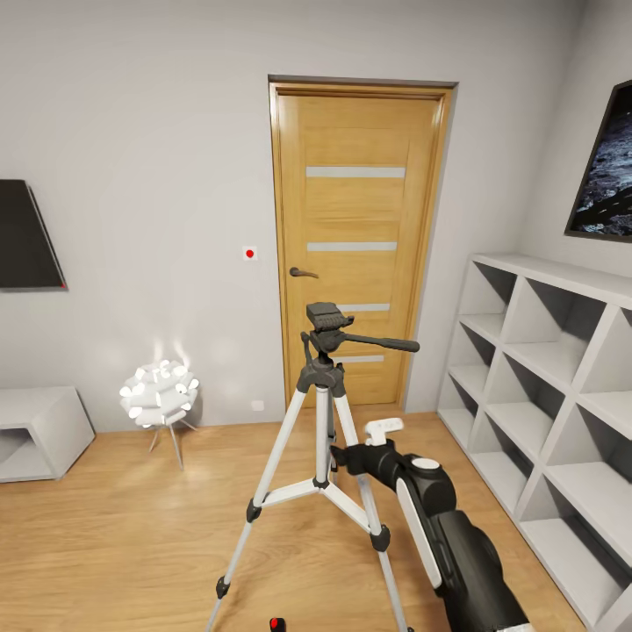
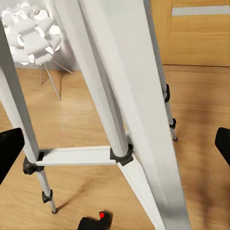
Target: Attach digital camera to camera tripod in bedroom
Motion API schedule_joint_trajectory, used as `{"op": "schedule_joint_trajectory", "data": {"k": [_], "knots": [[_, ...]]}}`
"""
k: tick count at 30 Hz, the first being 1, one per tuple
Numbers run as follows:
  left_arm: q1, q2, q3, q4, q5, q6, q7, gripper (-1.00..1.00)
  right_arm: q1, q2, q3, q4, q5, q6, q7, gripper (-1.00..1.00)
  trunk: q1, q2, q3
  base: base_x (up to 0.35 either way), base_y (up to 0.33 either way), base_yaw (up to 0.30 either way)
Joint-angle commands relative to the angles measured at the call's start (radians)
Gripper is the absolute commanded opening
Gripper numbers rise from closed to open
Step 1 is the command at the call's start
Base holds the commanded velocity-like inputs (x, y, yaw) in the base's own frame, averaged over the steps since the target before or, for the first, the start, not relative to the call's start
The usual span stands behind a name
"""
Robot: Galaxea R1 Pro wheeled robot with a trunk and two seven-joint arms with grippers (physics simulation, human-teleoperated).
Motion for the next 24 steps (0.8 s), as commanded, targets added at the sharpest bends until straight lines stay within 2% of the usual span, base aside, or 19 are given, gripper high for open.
{"op": "schedule_joint_trajectory", "data": {"k": [1, 11, 16, 17, 18, 24], "knots": [[0.001, 0.0, 0.001, -0.002, 0.006, -0.001, 0.0, 1.0, -0.004, 0.003, 0.0, 0.006, 0.001, 0.005, 0.002, 1.0, 0.0, -0.001, -0.001, 0.0, 0.0, 0.0], [0.001, 0.0, 0.0, -0.002, 0.006, -0.001, 0.0, 1.0, -0.015, 0.013, 0.007, 0.054, 0.011, 0.004, -0.003, 1.0, 0.0, -0.001, -0.001, 0.0, 0.0, 0.0], [0.001, 0.0, 0.001, -0.002, 0.006, -0.001, 0.0, 1.0, -0.016, 0.014, 0.039, 0.056, 0.05, 0.004, -0.005, 1.0, 0.0, -0.001, -0.001, 0.0, 0.0, 0.0], [0.001, 0.0, 0.0, -0.002, 0.006, -0.001, 0.0, 1.0, -0.016, 0.014, 0.051, 0.057, 0.07, 0.004, -0.006, 1.0, 0.0, -0.001, -0.001, 0.0, 0.0, 0.0], [0.001, 0.0, 0.001, -0.002, 0.006, -0.001, 0.0, 1.0, -0.016, 0.015, 0.064, 0.056, 0.106, 0.004, -0.008, 1.0, 0.0, -0.001, -0.001, 0.0, 0.0, 0.0], [0.001, 0.0, 0.001, -0.002, 0.006, -0.001, 0.0, 1.0, -0.016, 0.015, 0.065, 0.054, 0.133, 0.004, -0.008, 1.0, 0.0, -0.001, -0.001, 0.0, 0.0, 0.0]]}}
